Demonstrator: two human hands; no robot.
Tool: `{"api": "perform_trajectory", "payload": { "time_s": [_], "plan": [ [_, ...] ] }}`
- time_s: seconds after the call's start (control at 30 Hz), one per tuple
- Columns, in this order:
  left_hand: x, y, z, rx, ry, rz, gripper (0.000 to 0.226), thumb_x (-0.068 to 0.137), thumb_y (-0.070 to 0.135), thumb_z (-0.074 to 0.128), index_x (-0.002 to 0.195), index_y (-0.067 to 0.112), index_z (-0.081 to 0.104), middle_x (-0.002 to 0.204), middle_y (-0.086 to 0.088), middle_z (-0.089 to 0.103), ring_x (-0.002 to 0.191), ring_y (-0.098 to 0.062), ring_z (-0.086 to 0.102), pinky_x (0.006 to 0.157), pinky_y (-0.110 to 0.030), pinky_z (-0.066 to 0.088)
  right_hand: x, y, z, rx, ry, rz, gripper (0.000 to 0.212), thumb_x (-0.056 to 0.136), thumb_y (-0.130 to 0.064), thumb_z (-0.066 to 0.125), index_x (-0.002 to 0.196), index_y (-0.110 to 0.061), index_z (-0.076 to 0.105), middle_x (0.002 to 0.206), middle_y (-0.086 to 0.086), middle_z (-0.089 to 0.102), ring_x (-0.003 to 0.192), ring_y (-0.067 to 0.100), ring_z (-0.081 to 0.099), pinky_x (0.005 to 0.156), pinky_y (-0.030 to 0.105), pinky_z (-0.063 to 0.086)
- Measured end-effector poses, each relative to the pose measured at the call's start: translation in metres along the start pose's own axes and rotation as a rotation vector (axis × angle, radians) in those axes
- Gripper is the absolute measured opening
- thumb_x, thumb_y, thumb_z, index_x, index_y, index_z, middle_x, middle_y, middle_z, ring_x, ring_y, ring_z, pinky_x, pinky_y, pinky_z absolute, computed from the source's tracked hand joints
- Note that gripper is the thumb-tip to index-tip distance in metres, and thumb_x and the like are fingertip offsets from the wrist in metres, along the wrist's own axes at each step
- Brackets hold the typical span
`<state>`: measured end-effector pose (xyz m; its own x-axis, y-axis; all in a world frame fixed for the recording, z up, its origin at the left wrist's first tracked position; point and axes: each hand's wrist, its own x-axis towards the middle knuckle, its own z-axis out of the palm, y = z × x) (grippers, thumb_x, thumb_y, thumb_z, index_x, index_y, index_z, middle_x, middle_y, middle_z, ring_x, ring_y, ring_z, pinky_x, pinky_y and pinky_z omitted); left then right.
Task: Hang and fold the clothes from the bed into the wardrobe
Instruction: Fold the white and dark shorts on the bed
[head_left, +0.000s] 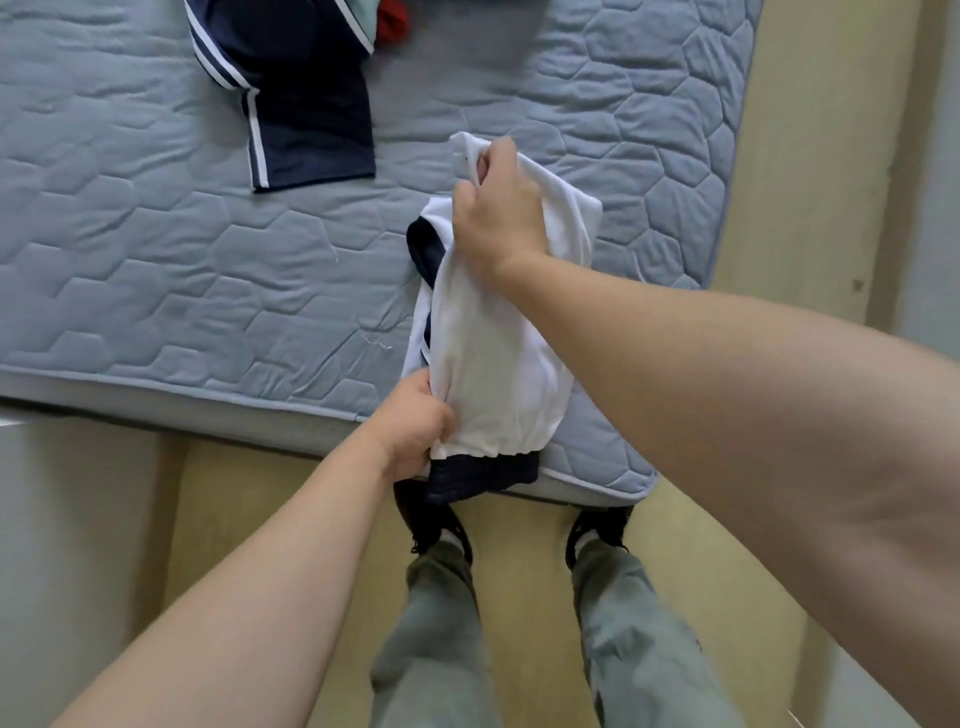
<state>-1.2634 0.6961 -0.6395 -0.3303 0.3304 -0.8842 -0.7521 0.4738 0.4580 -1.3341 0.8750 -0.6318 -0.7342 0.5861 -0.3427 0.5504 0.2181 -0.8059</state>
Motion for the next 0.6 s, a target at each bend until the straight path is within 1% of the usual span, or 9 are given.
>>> {"api": "perform_trajectory", "payload": {
  "time_s": [0.1, 0.17, 0.2, 0.27, 0.33, 0.4, 0.47, 0.53, 0.6],
  "plan": [
    [0.016, -0.004, -0.025, -0.08, 0.089, -0.02, 0.056, 0.073, -0.027, 0.027, 0.102, 0.005, 0.063, 0.089, -0.012, 0.072, 0.08, -0.032, 0.071, 0.056, -0.034, 0.057, 0.013, -0.007, 0.035, -0.057, -0.082, 0.016, 0.009, 0.091, -0.014, 0.041, 0.098, -0.018, 0.036, 0.072, -0.003, 0.048, 0.06, 0.014, 0.046, 0.053, 0.033, 0.035],
    [0.032, -0.01, -0.041, -0.1, 0.182, -0.03, 0.054, 0.076, -0.023, 0.028, 0.098, 0.01, 0.065, 0.086, -0.008, 0.073, 0.076, -0.027, 0.071, 0.056, -0.034, 0.058, 0.021, -0.003, 0.052, -0.11, -0.122, 0.042, 0.009, 0.092, -0.019, 0.043, 0.099, -0.018, 0.038, 0.077, -0.003, 0.051, 0.066, 0.015, 0.05, 0.061, 0.035, 0.042],
    [0.041, -0.014, -0.049, -0.063, 0.253, -0.023, 0.05, 0.078, -0.019, 0.031, 0.096, 0.013, 0.066, 0.085, -0.007, 0.073, 0.076, -0.026, 0.071, 0.058, -0.035, 0.058, 0.024, 0.001, 0.06, -0.123, -0.142, 0.057, 0.012, 0.092, -0.026, 0.047, 0.1, -0.019, 0.039, 0.08, -0.004, 0.054, 0.07, 0.015, 0.053, 0.065, 0.035, 0.044],
    [0.059, -0.022, -0.065, 0.176, 0.416, 0.029, 0.035, 0.084, -0.008, 0.039, 0.095, 0.014, 0.064, 0.087, -0.003, 0.07, 0.08, -0.024, 0.066, 0.062, -0.033, 0.055, 0.022, 0.015, 0.069, -0.136, -0.163, 0.096, 0.026, 0.091, -0.041, 0.052, 0.105, -0.022, 0.042, 0.089, -0.004, 0.059, 0.08, 0.016, 0.059, 0.071, 0.035, 0.048],
    [0.069, -0.033, -0.076, 0.398, 0.488, 0.069, 0.021, 0.087, 0.004, 0.048, 0.098, 0.018, 0.059, 0.087, 0.007, 0.063, 0.08, -0.015, 0.06, 0.058, -0.026, 0.044, 0.011, 0.036, 0.068, -0.218, -0.143, 0.143, 0.031, 0.091, -0.043, 0.052, 0.111, -0.022, 0.044, 0.105, -0.001, 0.061, 0.094, 0.021, 0.059, 0.08, 0.037, 0.047],
    [0.077, -0.039, -0.082, 0.482, 0.456, 0.071, 0.015, 0.089, 0.017, 0.055, 0.103, 0.021, 0.054, 0.091, 0.01, 0.06, 0.079, -0.009, 0.056, 0.059, -0.024, 0.038, -0.006, 0.062, 0.059, -0.368, -0.043, 0.171, 0.028, 0.092, -0.034, 0.05, 0.116, -0.02, 0.048, 0.119, 0.005, 0.054, 0.112, 0.027, 0.051, 0.092, 0.04, 0.042],
    [0.081, -0.038, -0.084, 0.449, 0.395, 0.03, 0.017, 0.092, 0.034, 0.057, 0.104, 0.023, 0.053, 0.097, 0.007, 0.06, 0.078, -0.007, 0.054, 0.059, -0.024, 0.036, -0.028, 0.085, 0.05, -0.466, 0.074, 0.248, 0.033, 0.092, -0.033, 0.052, 0.122, -0.018, 0.048, 0.127, 0.008, 0.047, 0.121, 0.029, 0.043, 0.098, 0.043, 0.037],
    [0.086, -0.031, -0.088, 0.347, 0.315, -0.019, 0.032, 0.093, 0.048, 0.055, 0.109, 0.02, 0.055, 0.099, 0.009, 0.06, 0.082, -0.006, 0.055, 0.063, -0.025, 0.04, -0.047, 0.105, 0.043, -0.435, 0.138, 0.397, 0.044, 0.09, -0.042, 0.055, 0.126, -0.018, 0.046, 0.132, 0.01, 0.044, 0.124, 0.031, 0.041, 0.099, 0.045, 0.038],
    [0.092, -0.022, -0.091, 0.219, 0.204, -0.04, 0.045, 0.091, 0.051, 0.06, 0.12, 0.016, 0.058, 0.11, 0.007, 0.065, 0.095, -0.012, 0.062, 0.081, -0.032, 0.051, -0.061, 0.123, 0.037, -0.332, 0.144, 0.59, 0.06, 0.087, -0.057, 0.056, 0.131, -0.017, 0.043, 0.135, 0.011, 0.043, 0.125, 0.033, 0.044, 0.101, 0.045, 0.04]
  ]
}}
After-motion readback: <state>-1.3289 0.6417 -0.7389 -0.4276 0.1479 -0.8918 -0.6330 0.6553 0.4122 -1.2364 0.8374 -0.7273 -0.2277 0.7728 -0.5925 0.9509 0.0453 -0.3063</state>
